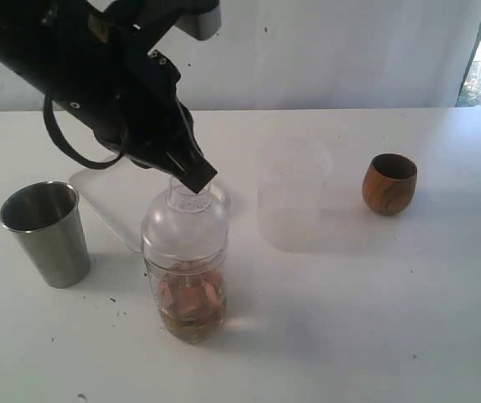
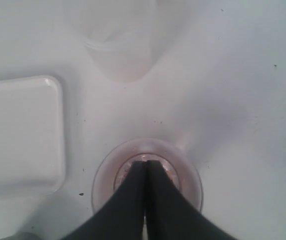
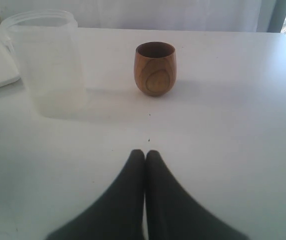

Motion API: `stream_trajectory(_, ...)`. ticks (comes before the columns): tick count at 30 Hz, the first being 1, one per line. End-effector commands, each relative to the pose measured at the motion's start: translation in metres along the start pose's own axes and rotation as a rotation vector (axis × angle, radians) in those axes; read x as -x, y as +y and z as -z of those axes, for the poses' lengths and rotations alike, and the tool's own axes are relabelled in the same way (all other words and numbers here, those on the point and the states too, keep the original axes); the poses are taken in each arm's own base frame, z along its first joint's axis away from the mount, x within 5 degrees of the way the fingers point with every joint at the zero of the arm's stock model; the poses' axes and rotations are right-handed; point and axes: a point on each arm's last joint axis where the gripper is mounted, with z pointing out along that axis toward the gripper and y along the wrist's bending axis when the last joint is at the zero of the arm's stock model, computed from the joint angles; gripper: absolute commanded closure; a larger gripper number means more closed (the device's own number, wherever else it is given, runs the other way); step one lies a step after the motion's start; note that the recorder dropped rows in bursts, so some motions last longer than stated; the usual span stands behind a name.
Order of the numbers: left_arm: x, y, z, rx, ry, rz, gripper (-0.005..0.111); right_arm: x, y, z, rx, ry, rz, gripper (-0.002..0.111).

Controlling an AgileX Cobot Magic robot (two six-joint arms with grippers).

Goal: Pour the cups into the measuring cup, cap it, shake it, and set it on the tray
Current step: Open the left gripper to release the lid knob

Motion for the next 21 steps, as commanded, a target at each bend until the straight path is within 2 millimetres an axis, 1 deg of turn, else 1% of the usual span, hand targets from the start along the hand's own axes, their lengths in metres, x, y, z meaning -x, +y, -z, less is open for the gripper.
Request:
stream_trajectory(1, -0.004, -0.001, -0.007, -0.001, 0.002, 0.017, 0.107, -0.001, 0.000, 0.000, -0.002, -0.005, -0.006, 0.108)
stream_trajectory(3, -0.010, -0.001, -0.015, 0.005, 0.012, 0.016, 0.107, -0.001, 0.000, 0.000, -0.002, -0.005, -0.007, 0.108)
stream_trajectory(6, -0.017, -0.001, -0.020, 0.008, 0.043, 0.011, 0.107, -0.001, 0.000, 0.000, -0.002, -0.005, -0.021, 0.108)
stream_trajectory(16, -0.018, -0.001, -0.021, 0.007, 0.045, 0.011, 0.107, -0.001, 0.000, 0.000, -0.002, -0.005, -0.021, 0.108)
stream_trajectory(18, -0.018, -0.001, -0.019, 0.009, 0.039, 0.011, 0.107, -0.001, 0.000, 0.000, -0.002, -0.005, -0.021, 0.108)
stream_trajectory(20, -0.016, -0.002, -0.012, 0.013, 0.019, 0.009, 0.107, -0.001, 0.000, 0.000, -0.002, -0.005, -0.021, 0.108)
stream_trajectory(21, -0.012, -0.002, -0.003, 0.018, -0.010, 0.007, 0.107, -0.001, 0.000, 0.000, -0.002, -0.005, -0.021, 0.108)
